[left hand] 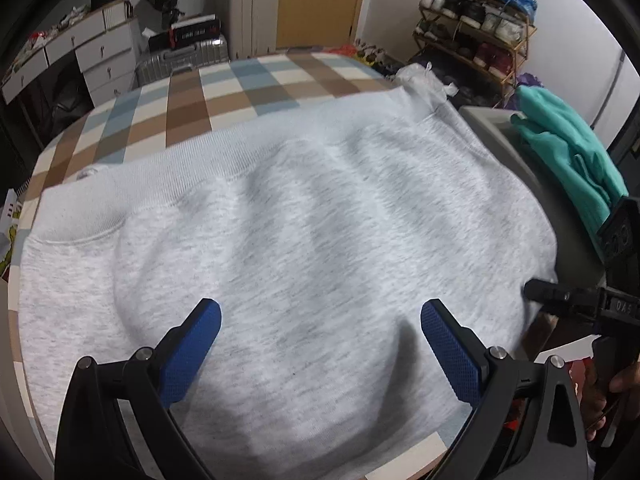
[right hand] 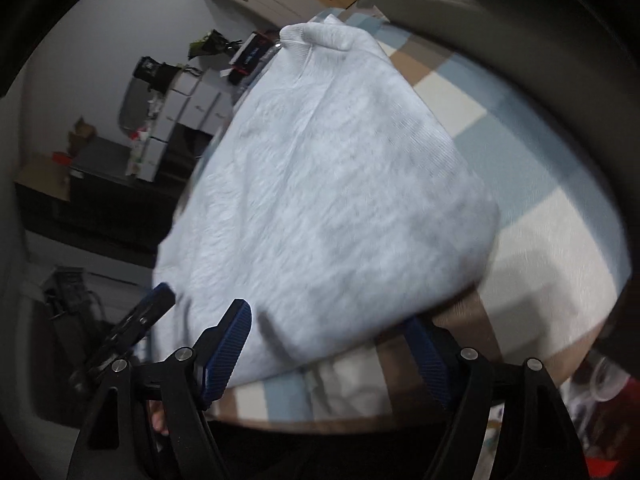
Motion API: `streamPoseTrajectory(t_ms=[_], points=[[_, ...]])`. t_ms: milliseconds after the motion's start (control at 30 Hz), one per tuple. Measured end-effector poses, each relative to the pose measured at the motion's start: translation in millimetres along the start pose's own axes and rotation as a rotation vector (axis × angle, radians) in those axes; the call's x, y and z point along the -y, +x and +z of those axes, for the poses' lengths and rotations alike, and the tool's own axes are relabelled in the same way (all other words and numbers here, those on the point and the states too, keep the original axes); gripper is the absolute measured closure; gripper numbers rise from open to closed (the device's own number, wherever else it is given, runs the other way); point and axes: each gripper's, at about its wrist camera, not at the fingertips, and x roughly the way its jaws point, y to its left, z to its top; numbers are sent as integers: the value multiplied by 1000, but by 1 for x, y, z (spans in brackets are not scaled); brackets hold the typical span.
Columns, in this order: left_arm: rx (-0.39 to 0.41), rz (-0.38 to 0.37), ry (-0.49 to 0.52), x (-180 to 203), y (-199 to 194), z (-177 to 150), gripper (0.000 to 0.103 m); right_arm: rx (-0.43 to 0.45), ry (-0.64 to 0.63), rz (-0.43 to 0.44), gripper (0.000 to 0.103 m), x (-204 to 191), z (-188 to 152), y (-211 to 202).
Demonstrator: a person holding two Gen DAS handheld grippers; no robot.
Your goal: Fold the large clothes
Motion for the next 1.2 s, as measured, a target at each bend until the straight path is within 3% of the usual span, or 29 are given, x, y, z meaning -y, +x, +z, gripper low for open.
streamPoseTrajectory(t_ms=[100, 200, 333, 400, 567, 633, 667, 733, 800, 933, 1000, 1033, 1067, 1200], points=[[-57, 25, 3, 0, 18, 0, 5, 50, 14, -31, 23, -3, 8, 6], [-64, 24, 11, 1, 24, 2, 5, 106, -62, -84, 23, -8, 12, 11], [-88, 31, 48, 6, 30, -1, 4, 146, -18, -69, 22, -5, 17, 12], [-89, 27, 49, 5, 29, -2, 4, 157, -2, -5, 27, -7, 18, 9], [-89, 17, 49, 5, 27, -3, 4, 271, -200, 161, 29, -42, 11, -25], [-84, 23, 53, 6, 27, -4, 4, 258, -234, 81, 27, -44, 11, -17], [-82, 24, 55, 6, 27, -4, 4, 218, -189, 7, 27, -35, 14, -6], [-84, 23, 53, 5, 28, -2, 4, 144, -78, -26, 28, -15, 20, 9], [-87, 21, 53, 4, 29, -1, 4, 118, 30, -2, 29, 6, 24, 18], [-84, 20, 59, 4, 29, -2, 4, 139, -42, -112, 31, -5, 37, 24], [-84, 16, 61, 4, 29, -1, 4, 138, -49, -154, 43, -13, 40, 29], [-86, 16, 60, 4, 29, -1, 4, 139, -72, -153, 58, -18, 41, 30], [-90, 14, 60, 4, 30, 0, 4, 160, -111, -159, 66, -26, 41, 26], [-82, -13, 80, 8, 31, 4, 4, 225, -358, -151, 76, -73, 32, 3]])
